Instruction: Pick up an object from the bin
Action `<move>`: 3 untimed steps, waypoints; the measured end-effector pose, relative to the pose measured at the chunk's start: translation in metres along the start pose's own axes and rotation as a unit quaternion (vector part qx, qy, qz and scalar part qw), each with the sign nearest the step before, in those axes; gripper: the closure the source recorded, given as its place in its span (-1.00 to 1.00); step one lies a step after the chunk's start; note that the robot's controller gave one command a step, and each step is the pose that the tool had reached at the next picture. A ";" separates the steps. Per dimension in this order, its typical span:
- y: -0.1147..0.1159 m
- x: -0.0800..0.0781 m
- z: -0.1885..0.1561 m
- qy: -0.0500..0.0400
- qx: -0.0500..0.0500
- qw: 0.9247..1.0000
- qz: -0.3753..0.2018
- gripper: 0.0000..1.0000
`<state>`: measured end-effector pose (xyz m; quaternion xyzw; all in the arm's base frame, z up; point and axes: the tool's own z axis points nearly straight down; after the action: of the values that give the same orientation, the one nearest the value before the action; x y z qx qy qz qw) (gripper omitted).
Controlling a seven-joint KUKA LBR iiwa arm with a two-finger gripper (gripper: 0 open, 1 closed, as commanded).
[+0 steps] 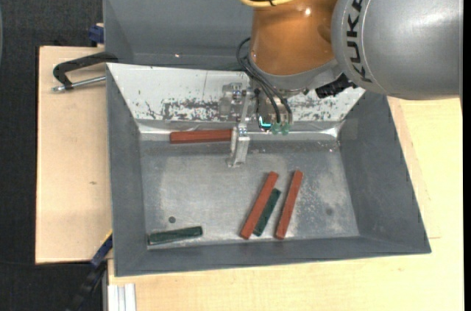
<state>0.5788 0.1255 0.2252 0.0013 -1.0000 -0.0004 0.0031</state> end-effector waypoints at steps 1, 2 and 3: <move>-0.001 -0.002 -0.005 -0.004 -0.001 1.000 0.001 -1.00; -0.037 0.001 0.042 -0.008 -0.002 1.000 0.023 -1.00; -0.141 0.040 0.122 -0.004 0.000 0.997 0.080 1.00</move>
Offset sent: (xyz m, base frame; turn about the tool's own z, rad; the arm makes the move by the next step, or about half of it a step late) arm -0.0075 -0.0798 -0.0947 0.0968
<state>0.5382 -0.0152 0.1037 -0.0792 -0.9969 -0.0003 -0.0007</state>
